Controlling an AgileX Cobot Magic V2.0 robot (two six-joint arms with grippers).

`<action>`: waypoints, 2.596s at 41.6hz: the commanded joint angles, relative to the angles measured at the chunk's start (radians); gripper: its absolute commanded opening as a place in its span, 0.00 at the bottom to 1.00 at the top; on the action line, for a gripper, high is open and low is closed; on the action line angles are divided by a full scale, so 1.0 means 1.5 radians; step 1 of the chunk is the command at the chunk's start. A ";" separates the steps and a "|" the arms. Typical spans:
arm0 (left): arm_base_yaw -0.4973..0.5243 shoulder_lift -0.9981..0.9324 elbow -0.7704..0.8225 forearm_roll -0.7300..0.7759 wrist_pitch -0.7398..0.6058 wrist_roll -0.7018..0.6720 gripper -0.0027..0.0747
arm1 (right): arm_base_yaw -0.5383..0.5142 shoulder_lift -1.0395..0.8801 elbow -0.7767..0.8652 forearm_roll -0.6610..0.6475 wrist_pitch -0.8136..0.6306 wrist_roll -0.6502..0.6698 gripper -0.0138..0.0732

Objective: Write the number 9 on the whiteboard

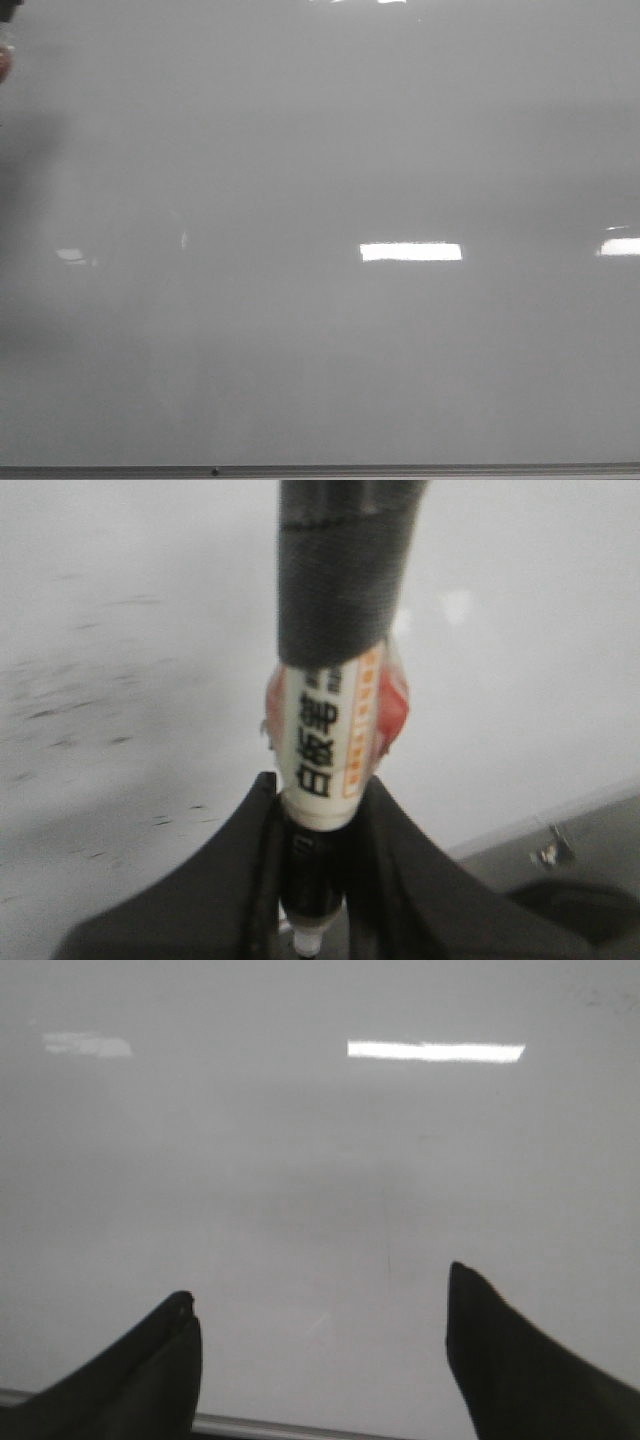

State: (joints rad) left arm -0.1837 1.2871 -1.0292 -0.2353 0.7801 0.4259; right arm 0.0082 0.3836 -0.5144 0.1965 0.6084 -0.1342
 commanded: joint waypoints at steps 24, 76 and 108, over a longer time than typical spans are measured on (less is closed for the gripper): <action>-0.119 -0.021 -0.045 -0.340 0.294 0.555 0.01 | 0.199 0.342 -0.301 0.409 0.287 -0.457 0.78; -0.119 -0.021 -0.045 -0.342 0.240 0.543 0.37 | 0.409 0.787 -0.670 0.419 0.331 -0.486 0.07; 0.117 -0.317 0.208 -0.471 -0.006 0.463 0.01 | 0.237 0.754 -0.451 0.580 -0.068 -0.574 0.09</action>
State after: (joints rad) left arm -0.0163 0.8810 -0.7507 -0.8511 0.8760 1.1224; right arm 0.3446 1.5415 -1.1674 0.9618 0.6049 -0.9370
